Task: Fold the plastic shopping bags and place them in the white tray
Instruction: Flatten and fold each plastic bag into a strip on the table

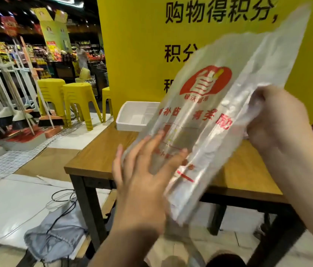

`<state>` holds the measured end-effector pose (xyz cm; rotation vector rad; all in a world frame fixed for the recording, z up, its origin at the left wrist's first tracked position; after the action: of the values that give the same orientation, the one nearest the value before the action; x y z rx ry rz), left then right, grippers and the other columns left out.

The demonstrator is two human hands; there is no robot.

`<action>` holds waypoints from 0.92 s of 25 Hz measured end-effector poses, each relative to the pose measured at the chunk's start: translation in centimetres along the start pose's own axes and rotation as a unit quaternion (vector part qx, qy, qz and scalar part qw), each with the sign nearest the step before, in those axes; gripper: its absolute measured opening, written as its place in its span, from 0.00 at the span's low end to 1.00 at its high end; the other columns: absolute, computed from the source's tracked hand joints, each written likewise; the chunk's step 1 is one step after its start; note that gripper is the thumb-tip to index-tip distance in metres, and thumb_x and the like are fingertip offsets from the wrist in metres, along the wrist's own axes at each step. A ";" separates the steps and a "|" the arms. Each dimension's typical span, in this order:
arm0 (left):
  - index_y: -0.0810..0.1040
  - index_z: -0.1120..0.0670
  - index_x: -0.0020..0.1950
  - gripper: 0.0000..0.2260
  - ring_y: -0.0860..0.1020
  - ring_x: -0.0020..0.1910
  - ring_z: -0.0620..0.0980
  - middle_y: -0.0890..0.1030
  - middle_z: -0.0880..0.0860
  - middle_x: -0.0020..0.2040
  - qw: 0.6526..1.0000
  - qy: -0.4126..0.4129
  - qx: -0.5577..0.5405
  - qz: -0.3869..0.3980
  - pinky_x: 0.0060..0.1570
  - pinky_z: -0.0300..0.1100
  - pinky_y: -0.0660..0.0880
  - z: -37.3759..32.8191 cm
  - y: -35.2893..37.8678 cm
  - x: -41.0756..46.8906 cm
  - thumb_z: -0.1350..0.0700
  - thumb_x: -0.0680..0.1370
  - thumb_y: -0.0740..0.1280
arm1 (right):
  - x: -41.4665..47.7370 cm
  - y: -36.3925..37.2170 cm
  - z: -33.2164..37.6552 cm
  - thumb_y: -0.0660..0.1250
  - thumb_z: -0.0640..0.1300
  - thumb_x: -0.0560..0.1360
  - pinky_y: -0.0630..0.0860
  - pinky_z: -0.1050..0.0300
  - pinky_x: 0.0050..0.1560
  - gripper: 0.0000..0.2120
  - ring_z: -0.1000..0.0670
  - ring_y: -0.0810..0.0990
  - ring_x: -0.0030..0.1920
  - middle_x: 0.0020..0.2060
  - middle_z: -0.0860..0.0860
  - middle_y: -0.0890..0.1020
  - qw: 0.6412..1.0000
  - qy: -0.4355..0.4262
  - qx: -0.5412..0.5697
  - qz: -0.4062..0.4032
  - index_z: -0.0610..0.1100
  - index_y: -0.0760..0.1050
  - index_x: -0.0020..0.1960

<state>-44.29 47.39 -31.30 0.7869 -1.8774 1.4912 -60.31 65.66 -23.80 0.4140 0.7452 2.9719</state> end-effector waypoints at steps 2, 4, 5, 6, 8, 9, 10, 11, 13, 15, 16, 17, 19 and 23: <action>0.72 0.32 0.70 0.29 0.54 0.76 0.54 0.61 0.46 0.78 0.996 -0.075 -0.045 0.013 0.73 0.57 0.50 4.4 -1.5 0.1 0.42 0.69 0.73 | -1.8 -1.0 -2.2 0.62 0.36 0.76 0.80 0.57 0.35 0.12 0.51 0.84 0.39 0.41 0.51 0.86 0.995 0.085 -0.030 0.033 0.45 0.79 0.55; 0.78 0.33 0.63 0.20 0.58 0.72 0.52 0.66 0.46 0.76 0.994 -0.088 -0.057 0.026 0.68 0.48 0.54 7.7 -1.9 0.8 0.40 0.71 0.69 | -4.7 -3.2 -5.8 0.63 0.39 0.79 0.82 0.55 0.34 0.08 0.51 0.85 0.41 0.46 0.48 0.86 0.983 0.161 -0.072 0.045 0.45 0.79 0.55; 0.78 0.30 0.60 0.17 0.61 0.71 0.54 0.69 0.46 0.74 0.994 -0.083 -0.047 0.047 0.66 0.47 0.55 9.4 -1.7 1.2 0.39 0.72 0.69 | -5.8 -4.1 -7.3 0.63 0.40 0.80 0.82 0.56 0.32 0.06 0.51 0.86 0.41 0.45 0.46 0.86 0.975 0.202 -0.088 0.038 0.43 0.77 0.54; 0.75 0.23 0.58 0.15 0.63 0.71 0.57 0.69 0.46 0.73 0.992 -0.085 -0.020 0.087 0.65 0.48 0.57 11.6 -1.3 1.4 0.37 0.72 0.68 | -7.5 -4.3 -8.4 0.63 0.41 0.81 0.82 0.56 0.29 0.05 0.49 0.87 0.40 0.44 0.44 0.86 0.964 0.245 -0.091 0.048 0.41 0.76 0.54; 0.58 0.15 0.63 0.28 0.61 0.74 0.60 0.63 0.48 0.77 0.969 -0.108 0.052 0.218 0.69 0.56 0.60 15.5 -1.0 0.3 0.37 0.72 0.69 | -10.5 -4.2 -10.5 0.64 0.41 0.81 0.82 0.56 0.28 0.07 0.44 0.87 0.40 0.43 0.42 0.86 0.946 0.297 -0.095 0.087 0.37 0.75 0.54; 0.49 0.17 0.68 0.39 0.57 0.77 0.60 0.57 0.49 0.80 0.952 -0.121 0.085 0.268 0.71 0.60 0.60 16.7 -1.4 -1.1 0.39 0.71 0.73 | -11.2 -4.0 -11.0 0.63 0.41 0.81 0.82 0.55 0.28 0.07 0.43 0.87 0.41 0.42 0.42 0.87 0.940 0.313 -0.097 0.095 0.36 0.75 0.54; 0.43 0.20 0.71 0.49 0.55 0.78 0.60 0.51 0.49 0.81 0.944 -0.120 0.105 0.287 0.72 0.64 0.60 16.9 -2.2 -2.4 0.39 0.67 0.76 | -11.7 -3.9 -11.5 0.63 0.41 0.81 0.82 0.54 0.29 0.08 0.43 0.87 0.41 0.42 0.43 0.87 0.935 0.327 -0.096 0.101 0.36 0.76 0.54; 0.38 0.23 0.73 0.56 0.52 0.79 0.60 0.46 0.48 0.82 0.945 -0.118 0.115 0.281 0.73 0.65 0.59 16.0 -2.9 -3.3 0.36 0.62 0.78 | -12.2 -3.7 -11.6 0.62 0.41 0.82 0.83 0.54 0.30 0.08 0.43 0.87 0.41 0.42 0.43 0.87 0.931 0.338 -0.095 0.103 0.36 0.76 0.54; 0.34 0.27 0.74 0.59 0.44 0.80 0.50 0.37 0.41 0.80 0.946 -0.070 0.114 0.297 0.77 0.54 0.50 11.4 -1.4 -4.1 0.32 0.60 0.77 | -12.5 -3.6 -12.4 0.61 0.42 0.82 0.83 0.53 0.34 0.11 0.44 0.87 0.42 0.42 0.43 0.87 0.925 0.342 -0.109 0.122 0.35 0.77 0.54; 0.49 0.33 0.79 0.54 0.51 0.78 0.46 0.52 0.44 0.81 0.960 0.044 0.101 0.256 0.74 0.46 0.51 6.4 1.7 -3.4 0.37 0.62 0.80 | -13.1 -3.1 -12.3 0.61 0.45 0.81 0.83 0.54 0.36 0.13 0.44 0.87 0.41 0.43 0.44 0.87 0.915 0.349 -0.117 0.163 0.36 0.79 0.54; 0.59 0.38 0.77 0.50 0.60 0.75 0.48 0.65 0.47 0.78 0.964 0.070 0.092 0.238 0.71 0.48 0.54 5.4 3.3 -3.2 0.42 0.61 0.82 | -13.3 -3.2 -12.1 0.62 0.48 0.80 0.83 0.53 0.38 0.14 0.44 0.87 0.42 0.44 0.45 0.87 0.911 0.345 -0.131 0.182 0.38 0.79 0.54; 0.65 0.42 0.75 0.45 0.65 0.72 0.50 0.72 0.49 0.73 0.966 0.058 0.079 0.240 0.70 0.49 0.55 5.4 4.2 -2.7 0.48 0.61 0.82 | -13.5 -3.3 -11.5 0.64 0.49 0.77 0.83 0.51 0.42 0.15 0.44 0.87 0.43 0.45 0.45 0.87 0.911 0.334 -0.145 0.195 0.39 0.80 0.54; 0.71 0.44 0.71 0.33 0.71 0.67 0.49 0.77 0.47 0.67 0.970 0.043 0.054 0.232 0.68 0.48 0.58 7.1 4.7 -2.3 0.55 0.66 0.74 | -13.4 -5.1 -9.4 0.70 0.48 0.69 0.81 0.46 0.48 0.16 0.46 0.87 0.44 0.45 0.48 0.87 0.928 0.262 -0.199 0.176 0.44 0.81 0.55; 0.76 0.41 0.65 0.20 0.76 0.61 0.42 0.80 0.39 0.61 0.963 0.067 0.016 0.260 0.62 0.43 0.72 7.3 3.2 0.1 0.48 0.77 0.55 | -11.7 -7.4 -4.4 0.76 0.59 0.63 0.77 0.41 0.59 0.35 0.50 0.78 0.63 0.62 0.56 0.80 0.744 -0.171 -0.628 0.150 0.55 0.74 0.69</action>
<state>-47.53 40.86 -34.48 0.1938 -2.0535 1.8334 -50.38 68.86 -33.89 0.8935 -1.4099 2.6632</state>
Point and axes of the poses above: each hand's wrist, its own x-axis towards the middle knuckle, its own y-axis out of the palm, z = x × y, the point moved 7 cm from there along x, towards the middle knuckle
